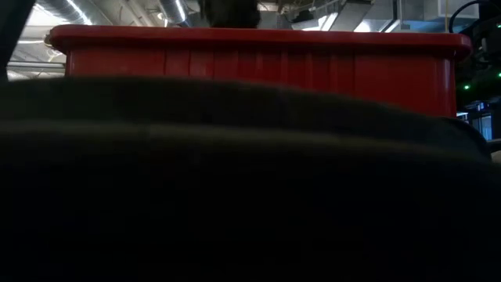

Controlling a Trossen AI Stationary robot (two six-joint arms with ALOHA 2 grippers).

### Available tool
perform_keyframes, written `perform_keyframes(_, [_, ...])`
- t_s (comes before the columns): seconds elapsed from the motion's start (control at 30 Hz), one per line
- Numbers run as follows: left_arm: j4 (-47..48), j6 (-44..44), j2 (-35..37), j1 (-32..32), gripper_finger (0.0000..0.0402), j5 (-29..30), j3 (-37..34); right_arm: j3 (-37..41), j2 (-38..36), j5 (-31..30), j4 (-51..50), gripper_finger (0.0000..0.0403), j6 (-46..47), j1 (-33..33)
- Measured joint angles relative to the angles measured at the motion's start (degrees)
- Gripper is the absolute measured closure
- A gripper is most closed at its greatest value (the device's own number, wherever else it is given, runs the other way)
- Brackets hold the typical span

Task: Pick and place slides into bin
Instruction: Put the white slide into the red bin

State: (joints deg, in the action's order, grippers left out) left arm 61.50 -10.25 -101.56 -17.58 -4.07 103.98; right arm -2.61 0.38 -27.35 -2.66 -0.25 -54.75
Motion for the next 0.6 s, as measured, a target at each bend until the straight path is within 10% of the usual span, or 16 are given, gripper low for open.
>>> perform_keyframes(0.6, [-28.11, 3.01, 18.94, 22.55, 0.0141, 13.21, -11.17, 0.01, -0.02, 3.51, -0.11, 0.0083, 1.01, 0.08])
